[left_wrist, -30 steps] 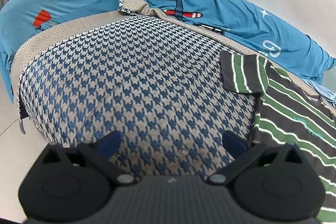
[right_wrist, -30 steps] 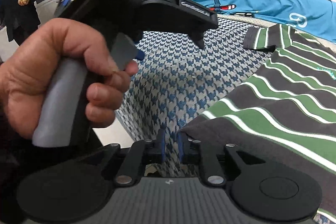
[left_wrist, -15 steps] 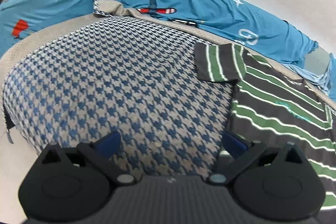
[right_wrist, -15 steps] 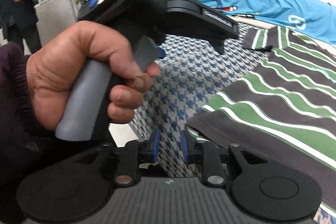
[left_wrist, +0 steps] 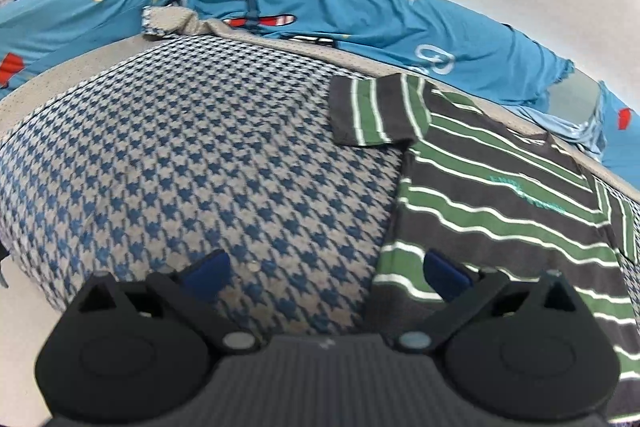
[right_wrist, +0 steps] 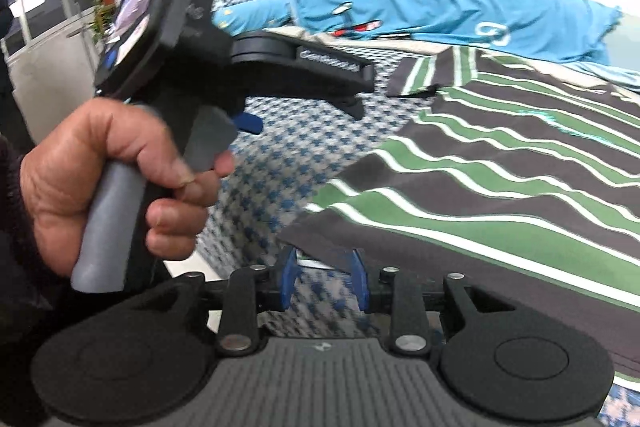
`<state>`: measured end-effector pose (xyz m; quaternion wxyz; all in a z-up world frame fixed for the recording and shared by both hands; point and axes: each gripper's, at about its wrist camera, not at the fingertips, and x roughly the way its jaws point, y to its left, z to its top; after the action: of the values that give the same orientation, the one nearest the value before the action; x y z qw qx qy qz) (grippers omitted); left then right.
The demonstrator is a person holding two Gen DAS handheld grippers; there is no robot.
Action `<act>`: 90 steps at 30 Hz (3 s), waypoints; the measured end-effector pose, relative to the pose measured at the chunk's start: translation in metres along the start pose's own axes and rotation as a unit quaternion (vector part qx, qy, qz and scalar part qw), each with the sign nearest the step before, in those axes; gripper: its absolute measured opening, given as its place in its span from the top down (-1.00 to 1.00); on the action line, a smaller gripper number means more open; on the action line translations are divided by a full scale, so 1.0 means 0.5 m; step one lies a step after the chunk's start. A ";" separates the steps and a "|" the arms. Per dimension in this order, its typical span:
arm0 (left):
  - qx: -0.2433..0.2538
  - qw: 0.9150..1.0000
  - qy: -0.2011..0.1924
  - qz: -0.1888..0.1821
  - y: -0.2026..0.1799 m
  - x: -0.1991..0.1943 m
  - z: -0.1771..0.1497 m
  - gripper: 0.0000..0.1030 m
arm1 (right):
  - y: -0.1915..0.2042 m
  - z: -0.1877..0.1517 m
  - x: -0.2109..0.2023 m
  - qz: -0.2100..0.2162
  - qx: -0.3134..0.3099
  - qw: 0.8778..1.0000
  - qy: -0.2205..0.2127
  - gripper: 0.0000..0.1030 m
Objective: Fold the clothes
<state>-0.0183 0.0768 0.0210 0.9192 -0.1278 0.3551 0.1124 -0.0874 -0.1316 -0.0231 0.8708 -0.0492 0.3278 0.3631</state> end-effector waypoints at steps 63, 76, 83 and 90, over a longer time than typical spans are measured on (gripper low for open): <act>0.076 0.996 0.055 -0.014 -0.141 0.049 -0.043 -0.99 | -0.308 -0.127 -0.256 -0.313 0.314 0.896 -0.035 0.92; 0.082 0.992 0.087 0.027 -0.125 0.065 -0.060 -1.00 | -0.302 -0.127 -0.262 -0.354 0.295 0.887 -0.029 0.80; 0.071 0.993 0.092 0.037 -0.111 0.065 -0.061 -0.99 | -0.288 -0.107 -0.267 -0.353 0.273 0.892 -0.065 0.75; 0.058 0.997 0.052 0.030 -0.110 0.041 -0.046 -1.00 | -0.264 -0.094 -0.223 -0.280 0.243 0.927 -0.054 0.59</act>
<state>-0.0013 0.0202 -0.0009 0.9016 -0.0691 0.4118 0.1127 -0.0827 -0.3103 -0.0125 0.9387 0.0941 0.3313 0.0161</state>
